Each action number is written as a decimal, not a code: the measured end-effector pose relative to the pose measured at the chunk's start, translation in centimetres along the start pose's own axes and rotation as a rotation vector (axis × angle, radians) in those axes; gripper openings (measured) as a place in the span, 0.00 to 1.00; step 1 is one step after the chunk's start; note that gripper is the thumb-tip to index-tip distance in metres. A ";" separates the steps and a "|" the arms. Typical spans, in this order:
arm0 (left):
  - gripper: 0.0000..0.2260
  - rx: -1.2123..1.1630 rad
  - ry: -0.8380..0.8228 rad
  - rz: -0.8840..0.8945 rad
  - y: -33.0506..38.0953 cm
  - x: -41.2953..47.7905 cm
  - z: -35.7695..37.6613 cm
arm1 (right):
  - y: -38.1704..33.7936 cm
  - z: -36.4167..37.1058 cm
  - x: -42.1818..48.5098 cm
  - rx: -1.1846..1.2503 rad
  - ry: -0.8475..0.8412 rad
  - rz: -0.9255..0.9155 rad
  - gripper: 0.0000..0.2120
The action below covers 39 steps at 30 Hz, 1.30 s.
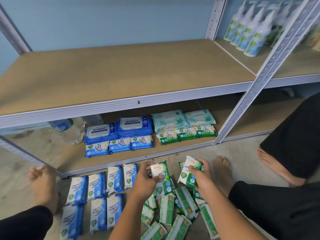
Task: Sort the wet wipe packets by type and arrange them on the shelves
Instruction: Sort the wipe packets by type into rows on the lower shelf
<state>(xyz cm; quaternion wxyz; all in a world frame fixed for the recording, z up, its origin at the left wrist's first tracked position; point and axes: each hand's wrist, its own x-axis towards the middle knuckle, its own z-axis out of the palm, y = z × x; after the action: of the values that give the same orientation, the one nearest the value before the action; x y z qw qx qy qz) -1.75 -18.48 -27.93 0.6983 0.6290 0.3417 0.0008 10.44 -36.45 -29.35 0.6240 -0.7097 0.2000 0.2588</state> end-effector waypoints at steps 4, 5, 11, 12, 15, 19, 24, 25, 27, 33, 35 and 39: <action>0.18 0.013 0.023 0.005 -0.9 0.6 -0.2 | 0.6 -0.3 0.5 -0.079 0.020 -0.045 0.17; 0.18 0.023 0.037 0.004 -1.1 0.8 -0.2 | 0.7 -0.4 0.7 -0.097 0.021 -0.042 0.17; 0.18 0.081 0.133 0.016 -2.0 3.3 0.7 | 1.4 -0.2 3.7 -0.201 0.007 -0.034 0.20; 0.18 0.093 0.135 0.016 -2.0 3.9 0.9 | 1.5 -0.1 4.4 -0.230 -0.008 -0.031 0.20; 0.18 0.110 0.148 0.010 -2.1 6.1 1.6 | 1.7 0.5 6.8 -0.309 -0.037 -0.051 0.21; 0.17 0.128 0.207 0.007 -2.9 9.6 1.9 | 1.8 1.6 10.6 -0.406 -0.066 -0.095 0.21; 0.18 0.152 0.295 0.035 -4.2 14.2 2.5 | 2.7 3.4 15.1 -0.438 -0.066 -0.160 0.22; 0.18 0.161 0.300 0.041 -4.6 15.1 2.8 | 3.0 3.8 15.7 -0.434 -0.059 -0.165 0.22; 0.18 0.181 0.292 0.027 -5.7 16.6 3.4 | 3.9 4.6 17.0 -0.448 -0.068 -0.172 0.22; 0.15 0.337 0.233 -0.041 -9.6 18.5 4.7 | 6.8 5.2 18.4 -0.569 -0.106 -0.152 0.23; 0.18 0.419 0.222 -0.036 -10.1 18.9 5.0 | 6.9 4.8 18.5 -0.619 -0.067 -0.176 0.24; 0.23 0.571 0.183 0.016 -10.6 19.8 5.9 | 6.8 4.1 19.1 -0.710 -0.037 -0.193 0.22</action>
<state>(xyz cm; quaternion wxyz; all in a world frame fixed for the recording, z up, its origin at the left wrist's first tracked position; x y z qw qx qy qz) 11.69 -17.31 -46.86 0.4591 0.8000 0.3850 -0.0332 20.83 -32.56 -46.76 0.3637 -0.8929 0.0185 0.2648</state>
